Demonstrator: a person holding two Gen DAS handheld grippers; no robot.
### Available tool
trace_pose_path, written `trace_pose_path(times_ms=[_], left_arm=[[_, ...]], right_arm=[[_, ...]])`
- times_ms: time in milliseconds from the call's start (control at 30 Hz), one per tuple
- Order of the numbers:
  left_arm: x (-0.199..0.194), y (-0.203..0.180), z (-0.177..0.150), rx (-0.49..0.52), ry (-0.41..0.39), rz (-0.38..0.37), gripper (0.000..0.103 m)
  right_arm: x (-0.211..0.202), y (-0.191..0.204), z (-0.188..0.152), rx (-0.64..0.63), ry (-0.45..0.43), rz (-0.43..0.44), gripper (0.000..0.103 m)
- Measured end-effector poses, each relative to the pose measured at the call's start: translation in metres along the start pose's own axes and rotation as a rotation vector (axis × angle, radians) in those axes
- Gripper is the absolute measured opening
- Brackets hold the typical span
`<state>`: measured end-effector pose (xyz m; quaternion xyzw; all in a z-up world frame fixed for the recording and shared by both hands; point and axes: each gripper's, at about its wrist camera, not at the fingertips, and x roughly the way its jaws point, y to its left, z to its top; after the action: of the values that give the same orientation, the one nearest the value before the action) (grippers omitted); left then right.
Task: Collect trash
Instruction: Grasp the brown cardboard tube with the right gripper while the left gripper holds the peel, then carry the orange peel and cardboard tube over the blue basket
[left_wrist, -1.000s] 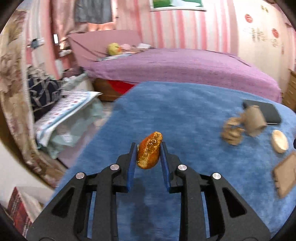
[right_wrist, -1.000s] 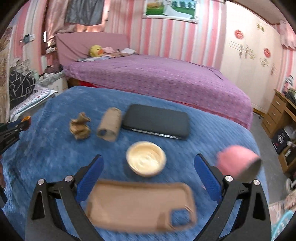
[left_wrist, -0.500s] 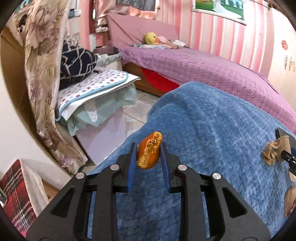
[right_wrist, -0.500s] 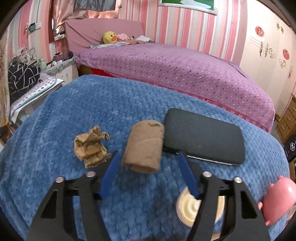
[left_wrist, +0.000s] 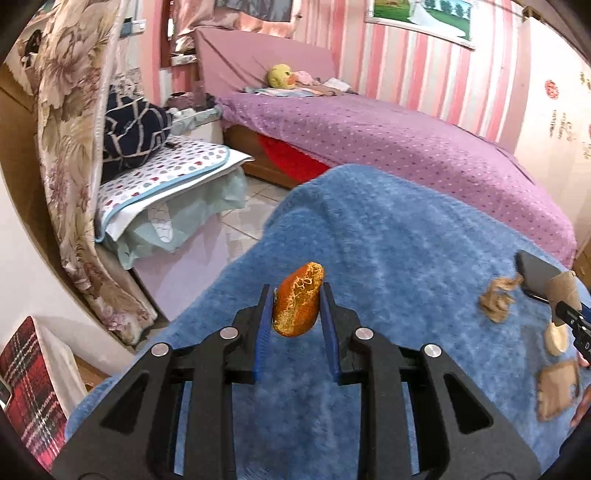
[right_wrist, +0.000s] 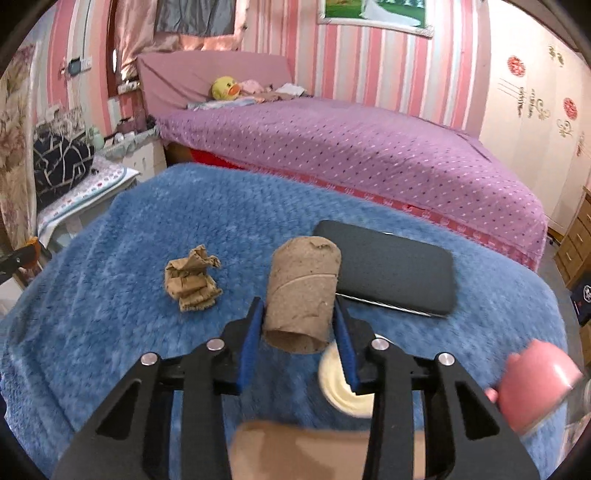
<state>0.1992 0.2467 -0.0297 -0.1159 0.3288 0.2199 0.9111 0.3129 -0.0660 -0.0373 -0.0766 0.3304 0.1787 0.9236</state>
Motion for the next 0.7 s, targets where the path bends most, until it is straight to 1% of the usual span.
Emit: trace_pose_path(times_ms=[67, 200, 300, 433, 500, 567, 633, 700], left_arm=[[-0.010, -0.011, -0.002, 0.022, -0.007, -0.027, 0.024], [-0.032, -0.038, -0.010, 0.092, -0.032, -0.060, 0.024], [-0.053, -0.063, -0.020, 0.136, -0.042, -0.111, 0.024], [-0.076, -0.091, -0.032, 0.177, -0.064, -0.150, 0.024], [-0.087, -0.103, -0.038, 0.162, -0.058, -0.190, 0.024], [-0.094, -0.119, -0.047, 0.159, -0.036, -0.242, 0.024], [-0.100, -0.137, -0.056, 0.178, -0.019, -0.275, 0.024], [-0.108, -0.156, -0.068, 0.214, -0.018, -0.295, 0.024]], right_arm=[[-0.021, -0.010, -0.005, -0.002, -0.023, -0.023, 0.038], [-0.060, -0.030, -0.020, 0.018, -0.053, -0.054, 0.038], [-0.088, -0.048, -0.036, 0.040, -0.067, -0.081, 0.038], [-0.123, -0.073, -0.064, 0.066, -0.070, -0.131, 0.038], [-0.137, -0.083, -0.075, 0.076, -0.071, -0.151, 0.038], [-0.155, -0.095, -0.089, 0.095, -0.075, -0.176, 0.038], [-0.171, -0.108, -0.102, 0.114, -0.081, -0.197, 0.038], [-0.188, -0.120, -0.116, 0.137, -0.088, -0.219, 0.038]])
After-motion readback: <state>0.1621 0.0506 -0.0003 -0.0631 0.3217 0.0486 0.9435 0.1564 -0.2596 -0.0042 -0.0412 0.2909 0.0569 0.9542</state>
